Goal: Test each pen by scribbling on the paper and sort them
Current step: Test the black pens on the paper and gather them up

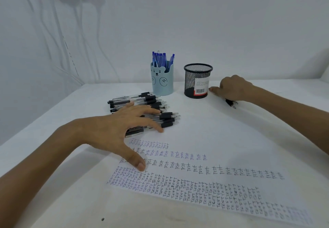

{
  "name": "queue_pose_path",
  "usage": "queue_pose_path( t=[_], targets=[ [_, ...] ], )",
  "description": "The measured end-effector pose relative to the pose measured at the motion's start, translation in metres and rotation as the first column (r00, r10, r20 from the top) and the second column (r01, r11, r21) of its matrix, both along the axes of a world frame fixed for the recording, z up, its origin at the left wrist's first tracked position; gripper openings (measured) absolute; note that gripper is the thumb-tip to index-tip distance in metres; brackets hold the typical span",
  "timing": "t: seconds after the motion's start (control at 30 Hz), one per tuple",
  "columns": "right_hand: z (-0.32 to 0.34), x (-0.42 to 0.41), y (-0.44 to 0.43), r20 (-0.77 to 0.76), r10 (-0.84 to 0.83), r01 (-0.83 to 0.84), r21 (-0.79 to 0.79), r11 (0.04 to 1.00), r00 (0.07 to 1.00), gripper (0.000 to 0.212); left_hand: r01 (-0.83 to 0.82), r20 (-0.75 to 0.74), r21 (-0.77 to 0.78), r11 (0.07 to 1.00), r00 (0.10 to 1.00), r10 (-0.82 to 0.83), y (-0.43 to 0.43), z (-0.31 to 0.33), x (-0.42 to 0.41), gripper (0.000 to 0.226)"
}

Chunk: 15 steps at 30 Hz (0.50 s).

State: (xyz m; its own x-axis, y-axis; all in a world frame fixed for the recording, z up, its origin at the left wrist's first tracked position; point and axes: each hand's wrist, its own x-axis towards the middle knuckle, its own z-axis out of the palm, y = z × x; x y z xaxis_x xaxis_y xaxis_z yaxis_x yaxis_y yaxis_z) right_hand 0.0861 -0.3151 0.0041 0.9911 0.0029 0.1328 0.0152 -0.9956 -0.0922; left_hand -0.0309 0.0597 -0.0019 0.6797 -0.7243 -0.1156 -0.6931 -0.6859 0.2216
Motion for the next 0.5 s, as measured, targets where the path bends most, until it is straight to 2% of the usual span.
queue_pose_path(
  t=[0.13,0.27,0.33,0.43,0.5],
  targets=[
    [0.004,0.002,-0.001,-0.013,-0.024,0.025,0.053,0.998,1.0,0.063,0.007,0.011,-0.008,1.0,1.0,-0.007,0.001,-0.002,0.003,0.092],
    [0.016,-0.003,0.002,-0.196,-0.036,0.051,0.07,0.996,0.98,0.053,0.017,0.007,-0.01,1.0,1.0,-0.017,0.002,-0.003,0.003,0.092],
    [0.019,-0.008,0.002,-0.238,-0.031,0.038,0.027,0.999,0.971,0.056,0.016,0.012,-0.005,1.0,1.0,-0.015,0.0,-0.002,0.004,0.092],
    [0.019,-0.02,0.007,-0.153,-0.038,0.027,-0.077,0.997,0.988,0.06,0.033,0.019,-0.012,0.999,0.999,-0.033,0.002,-0.002,0.003,0.091],
    [0.019,-0.032,0.018,0.027,-0.034,0.039,-0.199,0.979,0.999,0.06,0.058,0.042,-0.023,0.998,0.998,-0.057,0.003,-0.001,0.001,0.091]
  ],
)
